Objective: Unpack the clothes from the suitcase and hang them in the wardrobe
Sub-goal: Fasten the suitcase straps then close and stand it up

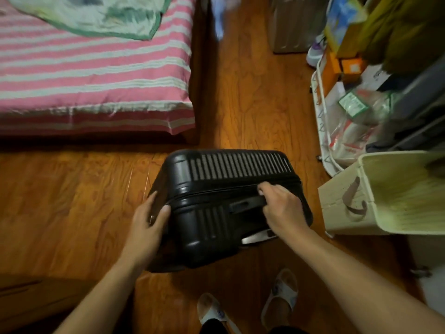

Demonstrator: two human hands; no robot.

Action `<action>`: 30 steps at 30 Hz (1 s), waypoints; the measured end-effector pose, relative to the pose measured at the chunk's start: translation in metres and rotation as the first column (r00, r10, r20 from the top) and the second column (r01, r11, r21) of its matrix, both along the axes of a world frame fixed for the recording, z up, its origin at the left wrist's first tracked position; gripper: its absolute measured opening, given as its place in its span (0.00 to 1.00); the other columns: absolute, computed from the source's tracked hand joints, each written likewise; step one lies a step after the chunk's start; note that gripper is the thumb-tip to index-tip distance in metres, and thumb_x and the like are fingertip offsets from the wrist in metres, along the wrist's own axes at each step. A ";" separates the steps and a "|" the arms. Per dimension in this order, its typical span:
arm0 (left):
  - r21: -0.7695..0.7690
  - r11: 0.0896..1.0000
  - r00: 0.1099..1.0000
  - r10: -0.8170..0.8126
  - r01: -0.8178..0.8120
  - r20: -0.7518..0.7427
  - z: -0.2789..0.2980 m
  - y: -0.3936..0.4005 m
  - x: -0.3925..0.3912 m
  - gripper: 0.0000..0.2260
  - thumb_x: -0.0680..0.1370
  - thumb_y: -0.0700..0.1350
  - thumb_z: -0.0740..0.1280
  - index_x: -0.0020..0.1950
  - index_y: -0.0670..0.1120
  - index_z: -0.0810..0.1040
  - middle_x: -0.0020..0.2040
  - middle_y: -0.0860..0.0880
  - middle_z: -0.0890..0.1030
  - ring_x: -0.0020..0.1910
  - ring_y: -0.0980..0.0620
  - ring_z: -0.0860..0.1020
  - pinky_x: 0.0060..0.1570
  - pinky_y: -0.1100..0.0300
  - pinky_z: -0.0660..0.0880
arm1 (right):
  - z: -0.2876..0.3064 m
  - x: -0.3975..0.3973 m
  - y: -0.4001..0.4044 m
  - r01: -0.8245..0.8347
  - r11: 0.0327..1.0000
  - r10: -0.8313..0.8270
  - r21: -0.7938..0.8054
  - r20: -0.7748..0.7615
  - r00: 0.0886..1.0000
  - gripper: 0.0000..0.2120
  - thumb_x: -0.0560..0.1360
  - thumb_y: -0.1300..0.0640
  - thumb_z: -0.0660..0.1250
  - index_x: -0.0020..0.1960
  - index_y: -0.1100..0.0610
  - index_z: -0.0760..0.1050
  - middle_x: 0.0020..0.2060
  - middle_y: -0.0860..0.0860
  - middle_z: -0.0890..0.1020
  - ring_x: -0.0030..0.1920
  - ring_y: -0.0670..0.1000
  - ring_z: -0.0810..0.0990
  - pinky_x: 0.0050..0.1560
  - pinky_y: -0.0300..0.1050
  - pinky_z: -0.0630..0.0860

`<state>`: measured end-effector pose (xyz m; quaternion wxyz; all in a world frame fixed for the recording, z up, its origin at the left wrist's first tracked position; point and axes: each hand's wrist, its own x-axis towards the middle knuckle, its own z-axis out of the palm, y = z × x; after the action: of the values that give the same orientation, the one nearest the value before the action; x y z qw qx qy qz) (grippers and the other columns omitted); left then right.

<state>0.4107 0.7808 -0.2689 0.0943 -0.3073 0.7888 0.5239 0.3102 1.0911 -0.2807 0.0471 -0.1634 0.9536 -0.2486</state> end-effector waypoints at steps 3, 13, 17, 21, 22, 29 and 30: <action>0.064 0.974 0.976 0.218 -0.218 -0.002 0.006 0.021 0.017 0.39 0.74 0.74 0.62 0.79 0.66 0.50 0.80 0.51 0.59 0.76 0.44 0.63 0.71 0.38 0.65 | 0.027 0.003 -0.050 -0.117 0.992 0.124 0.049 -0.214 0.969 0.08 0.70 0.62 0.69 0.45 0.53 0.73 0.34 0.48 0.78 0.36 0.53 0.78 0.35 0.44 0.67; 0.034 0.975 0.968 0.213 -0.219 0.135 -0.039 0.051 0.058 0.33 0.82 0.58 0.58 0.82 0.59 0.43 0.81 0.44 0.53 0.79 0.41 0.55 0.75 0.39 0.57 | -0.003 0.037 -0.037 -0.086 0.985 0.119 -0.152 0.226 0.967 0.22 0.65 0.67 0.64 0.56 0.53 0.76 0.59 0.47 0.71 0.63 0.47 0.67 0.67 0.42 0.65; 0.041 0.976 0.970 0.205 -0.212 0.129 -0.039 0.060 0.053 0.33 0.83 0.58 0.58 0.82 0.60 0.41 0.81 0.45 0.52 0.78 0.39 0.56 0.73 0.39 0.59 | -0.002 -0.038 0.027 0.355 0.930 -0.367 0.097 0.155 0.917 0.21 0.80 0.56 0.63 0.73 0.54 0.68 0.69 0.54 0.69 0.72 0.56 0.64 0.71 0.53 0.63; 0.020 0.978 0.966 0.202 -0.208 0.160 -0.045 0.056 0.050 0.33 0.82 0.60 0.57 0.81 0.61 0.40 0.81 0.44 0.51 0.78 0.37 0.57 0.73 0.37 0.59 | -0.017 -0.095 0.046 0.389 0.902 -0.432 0.187 0.413 0.802 0.18 0.84 0.52 0.56 0.69 0.58 0.75 0.65 0.61 0.77 0.65 0.62 0.74 0.59 0.50 0.69; 0.008 0.979 0.966 0.202 -0.206 0.159 -0.046 0.055 0.049 0.34 0.82 0.61 0.57 0.81 0.62 0.40 0.81 0.44 0.50 0.78 0.37 0.56 0.74 0.36 0.59 | -0.018 -0.097 0.046 0.393 0.903 -0.430 0.176 0.412 0.804 0.16 0.84 0.54 0.57 0.65 0.57 0.78 0.62 0.61 0.80 0.61 0.62 0.76 0.55 0.48 0.69; 0.016 0.977 0.958 0.205 -0.213 0.199 -0.043 0.046 0.041 0.33 0.82 0.61 0.57 0.81 0.62 0.39 0.82 0.44 0.48 0.79 0.37 0.54 0.75 0.37 0.56 | -0.004 -0.073 0.053 0.462 0.861 -0.509 0.214 0.338 0.792 0.10 0.81 0.51 0.64 0.50 0.56 0.80 0.47 0.55 0.82 0.50 0.59 0.78 0.53 0.51 0.70; 0.022 0.976 0.958 0.207 -0.215 0.198 -0.042 0.046 0.041 0.33 0.82 0.61 0.57 0.81 0.62 0.40 0.82 0.44 0.49 0.79 0.37 0.54 0.75 0.36 0.56 | 0.001 -0.074 0.052 0.476 0.844 -0.535 0.246 0.330 0.778 0.11 0.81 0.50 0.64 0.47 0.56 0.78 0.45 0.54 0.80 0.48 0.57 0.77 0.55 0.53 0.69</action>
<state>0.4517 0.8266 -0.3111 0.1212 -0.4372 0.7271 0.5152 0.2366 1.1427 -0.2798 0.1775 0.1555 0.9494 -0.2075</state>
